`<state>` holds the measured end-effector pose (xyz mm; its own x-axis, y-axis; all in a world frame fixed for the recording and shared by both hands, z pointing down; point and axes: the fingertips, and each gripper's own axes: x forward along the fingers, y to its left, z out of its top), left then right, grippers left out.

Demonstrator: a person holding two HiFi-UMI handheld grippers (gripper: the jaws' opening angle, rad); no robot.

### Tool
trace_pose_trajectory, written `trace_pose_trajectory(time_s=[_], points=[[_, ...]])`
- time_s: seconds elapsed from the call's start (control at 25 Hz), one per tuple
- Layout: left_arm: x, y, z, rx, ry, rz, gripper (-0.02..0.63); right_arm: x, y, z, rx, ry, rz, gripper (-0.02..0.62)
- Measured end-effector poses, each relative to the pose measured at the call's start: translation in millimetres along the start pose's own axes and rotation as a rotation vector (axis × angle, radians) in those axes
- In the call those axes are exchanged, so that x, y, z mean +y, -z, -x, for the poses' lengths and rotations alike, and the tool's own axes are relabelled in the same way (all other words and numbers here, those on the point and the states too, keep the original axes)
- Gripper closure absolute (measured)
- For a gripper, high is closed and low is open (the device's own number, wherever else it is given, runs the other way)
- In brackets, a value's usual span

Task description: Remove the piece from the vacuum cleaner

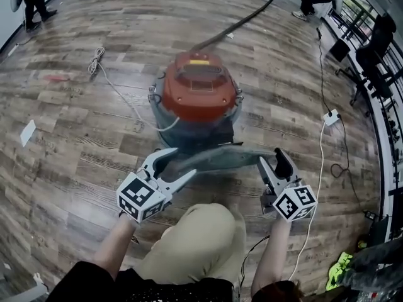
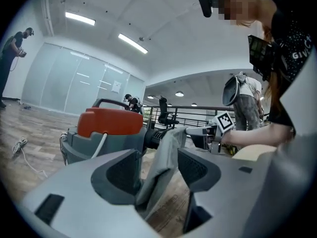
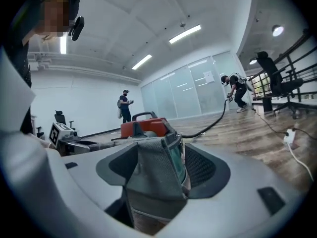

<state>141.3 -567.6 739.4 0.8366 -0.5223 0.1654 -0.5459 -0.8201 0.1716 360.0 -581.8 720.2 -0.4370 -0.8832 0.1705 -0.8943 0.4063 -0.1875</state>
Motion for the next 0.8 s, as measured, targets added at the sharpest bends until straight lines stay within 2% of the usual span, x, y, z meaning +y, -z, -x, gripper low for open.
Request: trace_pose_trajectory(time_s=[0.12, 0.24, 0.28, 0.32, 0.4, 0.44, 0.8], points=[[-8.8, 4.5, -6.5, 0.021, 0.058, -0.005, 0.354, 9.7, -1.3, -11.9, -0.009, -0.059, 0.000, 0.310], [-16.5, 1.8, -9.9, 0.025, 0.091, -0.002, 0.358, 16.0, 1.5, -12.0, 0.029, -0.068, 0.041, 0.319], [-18.3, 0.1, -9.7, 0.027, 0.090, -0.013, 0.397, 15.4, 3.2, -9.5, 0.045, -0.053, 0.059, 0.370], [-19.8, -1.3, -9.0, 0.028, 0.088, -0.022, 0.525, 14.7, 5.4, -6.2, 0.060, -0.039, 0.070, 0.448], [-21.8, -2.5, -7.7, 0.027, 0.089, -0.017, 0.552, 16.6, 9.5, -0.3, 0.072, -0.036, 0.057, 0.544], [-22.3, -2.5, -7.4, 0.026, 0.092, -0.008, 0.557, 18.9, 10.6, 2.0, 0.070, -0.039, 0.045, 0.559], [-33.8, -7.9, -1.0, 0.005, 0.089, 0.000, 0.569, 42.8, 20.1, 25.3, 0.055, -0.070, 0.017, 0.571]])
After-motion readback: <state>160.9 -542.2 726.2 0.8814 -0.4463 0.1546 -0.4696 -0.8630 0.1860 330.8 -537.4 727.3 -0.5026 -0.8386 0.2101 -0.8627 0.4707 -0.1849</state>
